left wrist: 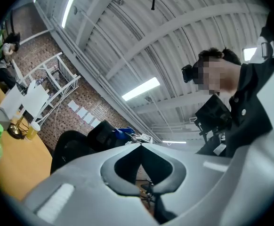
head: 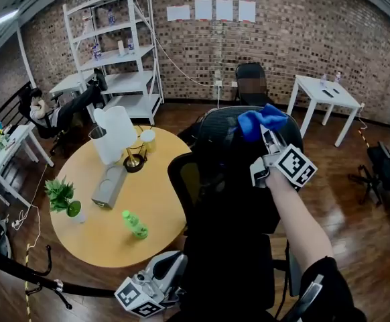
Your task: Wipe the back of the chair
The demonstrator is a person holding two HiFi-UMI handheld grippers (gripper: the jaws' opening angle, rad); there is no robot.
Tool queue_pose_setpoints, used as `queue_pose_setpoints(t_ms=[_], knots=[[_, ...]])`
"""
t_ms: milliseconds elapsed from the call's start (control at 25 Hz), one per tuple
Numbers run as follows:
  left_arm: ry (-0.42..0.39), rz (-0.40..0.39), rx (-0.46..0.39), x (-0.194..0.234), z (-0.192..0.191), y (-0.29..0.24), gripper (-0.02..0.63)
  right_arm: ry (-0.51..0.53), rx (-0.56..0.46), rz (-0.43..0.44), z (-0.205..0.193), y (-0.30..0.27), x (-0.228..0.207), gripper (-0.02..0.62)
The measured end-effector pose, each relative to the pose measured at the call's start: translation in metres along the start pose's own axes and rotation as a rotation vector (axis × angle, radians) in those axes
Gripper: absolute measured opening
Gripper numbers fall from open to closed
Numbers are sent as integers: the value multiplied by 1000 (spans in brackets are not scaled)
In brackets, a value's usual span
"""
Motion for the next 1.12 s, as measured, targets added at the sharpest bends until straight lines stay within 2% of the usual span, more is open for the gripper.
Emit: queue_pose_setpoints(t_ms=[240, 360, 480, 760, 840, 960, 1040, 1120], knots=[[31, -72, 45, 3, -10, -23, -3, 52, -19, -37, 27, 42, -26, 52], [46, -104, 59, 5, -13, -31, -3, 102, 0, -87, 32, 61, -35, 52], [62, -134, 70, 6, -17, -38, -3, 123, 0, -92, 37, 75, -38, 52], [105, -175, 102, 13, -28, -44, -3, 202, -19, -293, 75, 138, -78, 52], [115, -182, 103, 16, -28, -43, -3, 281, -50, -367, 92, 155, -78, 52], [122, -184, 103, 16, -27, -40, -3, 456, -127, -461, 115, 171, -66, 52], [121, -177, 100, 16, -25, -37, -3, 565, -113, -433, 109, 163, -51, 52], [116, -167, 95, 16, -22, -33, -3, 630, -35, -350, 84, 141, -34, 52]])
Point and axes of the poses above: the fingertips, and each gripper's own axes: y backward along the fingers, x to its left, z out of its top, the point moved 6 cm from there along y, backward along the fingers, and after that the axes turned 14 degrees about y, right-handed, at the moved point
